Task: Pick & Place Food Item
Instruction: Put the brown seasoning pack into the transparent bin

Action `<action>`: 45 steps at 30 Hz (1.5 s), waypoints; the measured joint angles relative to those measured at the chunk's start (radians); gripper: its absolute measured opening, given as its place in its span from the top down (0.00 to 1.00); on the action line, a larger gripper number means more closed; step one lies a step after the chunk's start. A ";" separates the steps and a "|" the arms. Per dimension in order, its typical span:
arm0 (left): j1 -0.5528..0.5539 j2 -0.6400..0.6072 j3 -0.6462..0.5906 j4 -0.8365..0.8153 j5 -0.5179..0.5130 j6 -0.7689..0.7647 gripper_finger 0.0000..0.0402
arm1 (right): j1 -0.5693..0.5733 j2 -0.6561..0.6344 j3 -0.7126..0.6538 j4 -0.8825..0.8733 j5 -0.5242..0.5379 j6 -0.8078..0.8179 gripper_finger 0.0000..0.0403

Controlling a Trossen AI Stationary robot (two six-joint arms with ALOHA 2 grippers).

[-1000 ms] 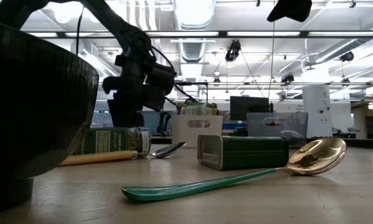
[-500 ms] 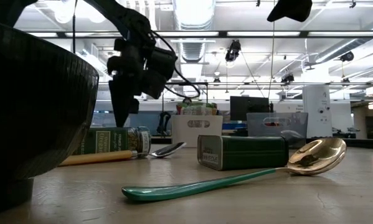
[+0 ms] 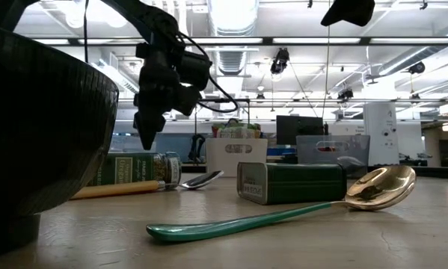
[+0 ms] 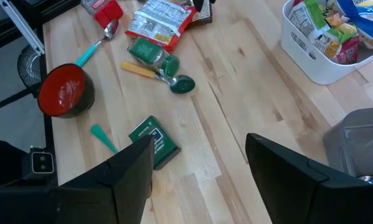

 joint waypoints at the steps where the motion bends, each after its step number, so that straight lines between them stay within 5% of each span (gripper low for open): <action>1: -0.001 0.000 0.000 -0.003 0.000 0.023 0.56 | 0.000 0.000 0.000 0.000 0.000 0.000 0.38; 13: -0.057 -0.002 -0.086 0.015 -0.173 0.515 0.56 | 0.002 0.000 0.000 0.000 -0.005 0.004 0.38; 17: -0.056 -0.002 -0.122 0.044 -0.249 0.544 0.56 | 0.002 0.000 0.000 -0.001 -0.005 0.004 0.38; 24: -0.056 -0.002 -0.164 0.056 -0.223 0.527 0.54 | 0.002 0.000 0.000 -0.001 -0.008 0.004 0.38; 37: -0.062 -0.002 -0.181 0.097 -0.240 0.654 0.16 | 0.002 0.000 0.000 0.000 -0.008 0.018 0.38; 45: -0.089 -0.009 -0.251 0.150 -0.270 0.713 0.22 | 0.002 0.000 0.000 -0.001 -0.008 0.030 0.38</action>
